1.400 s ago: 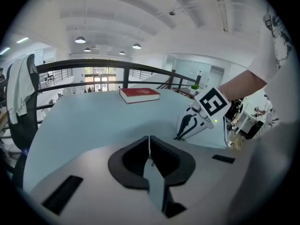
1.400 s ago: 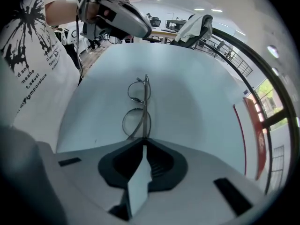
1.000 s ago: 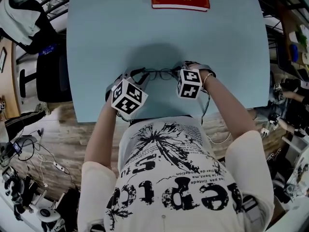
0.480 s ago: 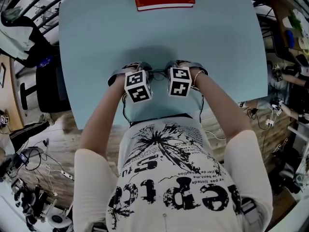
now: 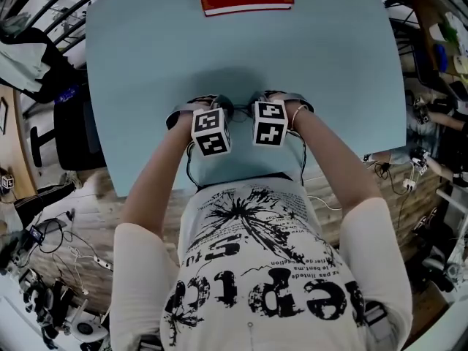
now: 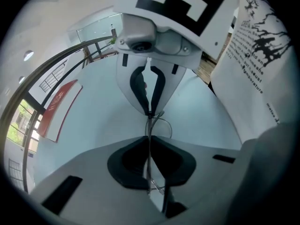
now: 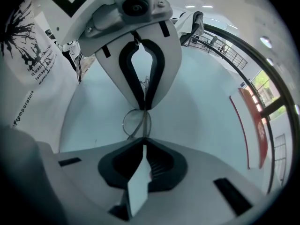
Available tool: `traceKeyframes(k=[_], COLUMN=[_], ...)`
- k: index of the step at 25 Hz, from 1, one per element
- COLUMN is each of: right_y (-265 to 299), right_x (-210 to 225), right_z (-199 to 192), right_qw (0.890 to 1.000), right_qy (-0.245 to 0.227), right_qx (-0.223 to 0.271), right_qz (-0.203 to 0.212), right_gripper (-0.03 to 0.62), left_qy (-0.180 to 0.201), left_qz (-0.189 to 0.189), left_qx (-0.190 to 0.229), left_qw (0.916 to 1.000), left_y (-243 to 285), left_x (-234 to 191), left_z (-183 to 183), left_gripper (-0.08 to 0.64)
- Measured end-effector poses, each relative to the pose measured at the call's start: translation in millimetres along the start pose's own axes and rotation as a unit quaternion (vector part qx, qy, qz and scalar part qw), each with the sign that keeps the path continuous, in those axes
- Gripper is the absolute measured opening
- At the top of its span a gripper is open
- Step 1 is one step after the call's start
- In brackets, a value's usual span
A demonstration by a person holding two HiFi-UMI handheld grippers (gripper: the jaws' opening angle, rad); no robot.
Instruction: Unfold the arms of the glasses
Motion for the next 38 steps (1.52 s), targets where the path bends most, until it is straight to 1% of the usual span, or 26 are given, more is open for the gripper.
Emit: traceKeyframes(k=[5,7,10,13,18,23,26,31,34,38], right_y=[0,0,-1,-3,-5,-3,-3,-8,-9,-10], right_x=[1,3,6,9,12,13,15,18,19,18], right_z=[-3,-4,-8,-11,-16,-20,-23,-28,-29,-26], right_qw=[1.0,1.0,1.0,1.0,1.0,1.0,0.999,0.999,0.999,0.998], right_qy=[0.006,0.016,0.023,0.02,0.017,0.009,0.003,0.011,0.026,0.03], right_qx=[-0.001,0.001,0.0,-0.006,-0.018,-0.029,-0.036,-0.041,-0.042,-0.05], right_qz=[0.006,0.01,0.012,0.01,0.004,-0.005,-0.011,-0.018,-0.016,-0.02], right_gripper=[0.034,0.034,0.034,0.034,0.034,0.034,0.034,0.034,0.034,0.037], left_qy=[-0.01,-0.017,-0.04,-0.052,-0.058,-0.045,-0.046,-0.069,-0.076,-0.09], left_qz=[-0.001,0.008,0.025,0.034,0.041,0.054,0.057,0.061,0.058,0.065], left_qx=[0.036,0.057,0.076,0.082,0.094,0.092,0.096,0.097,0.104,0.12], left_qw=[0.9993,0.9982,0.996,0.9946,0.993,0.9933,0.9927,0.991,0.99,0.9866], left_y=[-8,-14,-23,-30,-42,-54,-58,-61,-59,-60], left_x=[0,-2,-9,-13,-11,-8,-5,-4,1,2], left_z=[2,2,-3,-9,-14,-18,-20,-33,-35,-36], left_gripper=[0.034,0.035,0.031,0.025,0.025,0.026,0.026,0.027,0.027,0.026])
Point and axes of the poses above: the fingertips, and each gripper's own axes: y forward along the fingers, x to its right, z out of its top, the point moved 3 cm from there along -y, backward along the fingers, and after that the axes turned 3 degrees about y, right-handed, at the moved point
